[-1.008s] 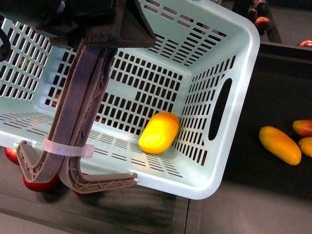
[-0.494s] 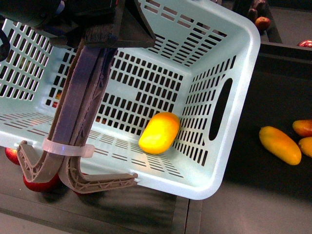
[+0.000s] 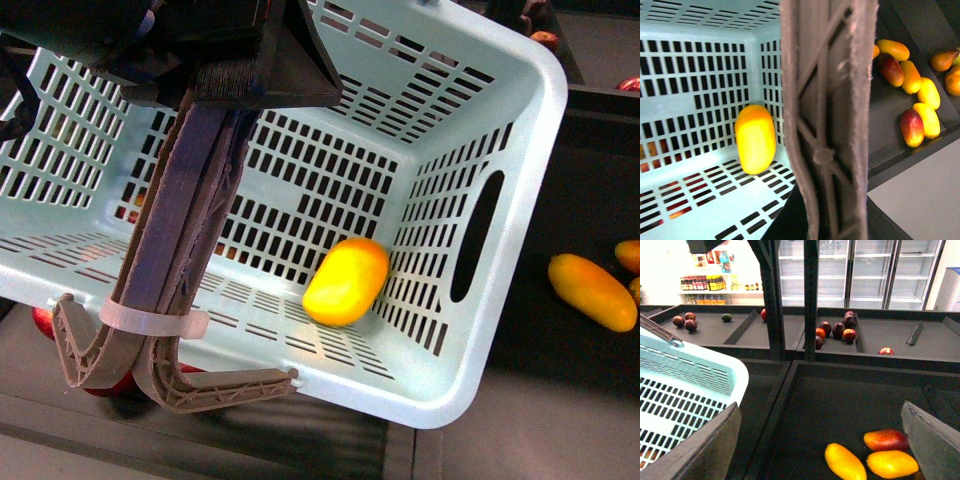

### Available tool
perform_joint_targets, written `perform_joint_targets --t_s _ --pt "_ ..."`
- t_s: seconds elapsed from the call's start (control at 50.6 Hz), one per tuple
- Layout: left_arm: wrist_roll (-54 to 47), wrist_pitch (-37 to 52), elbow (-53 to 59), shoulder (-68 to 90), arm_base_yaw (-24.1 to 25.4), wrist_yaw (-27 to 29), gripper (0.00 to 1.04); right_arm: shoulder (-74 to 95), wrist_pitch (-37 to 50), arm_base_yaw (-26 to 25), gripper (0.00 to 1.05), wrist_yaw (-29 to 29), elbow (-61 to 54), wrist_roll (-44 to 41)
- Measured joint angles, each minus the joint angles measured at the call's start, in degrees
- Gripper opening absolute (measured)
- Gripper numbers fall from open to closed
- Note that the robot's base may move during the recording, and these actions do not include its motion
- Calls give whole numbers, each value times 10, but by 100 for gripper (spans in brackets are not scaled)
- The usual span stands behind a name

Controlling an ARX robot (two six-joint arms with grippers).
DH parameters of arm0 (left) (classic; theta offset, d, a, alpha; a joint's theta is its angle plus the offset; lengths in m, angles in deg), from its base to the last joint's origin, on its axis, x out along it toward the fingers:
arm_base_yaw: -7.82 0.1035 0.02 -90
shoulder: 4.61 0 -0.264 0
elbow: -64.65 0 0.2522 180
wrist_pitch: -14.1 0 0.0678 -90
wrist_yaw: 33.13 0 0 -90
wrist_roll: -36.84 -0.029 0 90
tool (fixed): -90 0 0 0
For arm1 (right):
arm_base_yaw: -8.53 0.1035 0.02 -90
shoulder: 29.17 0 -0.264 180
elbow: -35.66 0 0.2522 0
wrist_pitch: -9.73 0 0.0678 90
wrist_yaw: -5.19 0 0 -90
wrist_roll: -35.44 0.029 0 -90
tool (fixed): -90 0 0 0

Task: Pick mango and avocado into basket

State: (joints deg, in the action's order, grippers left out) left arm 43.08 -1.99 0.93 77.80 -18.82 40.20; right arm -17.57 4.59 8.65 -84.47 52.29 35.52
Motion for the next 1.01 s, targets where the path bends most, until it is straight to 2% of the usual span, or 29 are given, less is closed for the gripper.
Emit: perform_joint_targets --t_s 0.04,0.119,0.474,1.008 --pt "0 0 0 0 0 0 7 -2 0 0 99 0 0 0" --pt "1 0 0 0 0 -1 7 -1 0 0 96 0 0 0" --pt "1 0 0 0 5 14 7 0 0 0 97 -2 -2 0" --pt "2 0 0 0 5 5 7 -1 -1 0 97 -3 -2 0"
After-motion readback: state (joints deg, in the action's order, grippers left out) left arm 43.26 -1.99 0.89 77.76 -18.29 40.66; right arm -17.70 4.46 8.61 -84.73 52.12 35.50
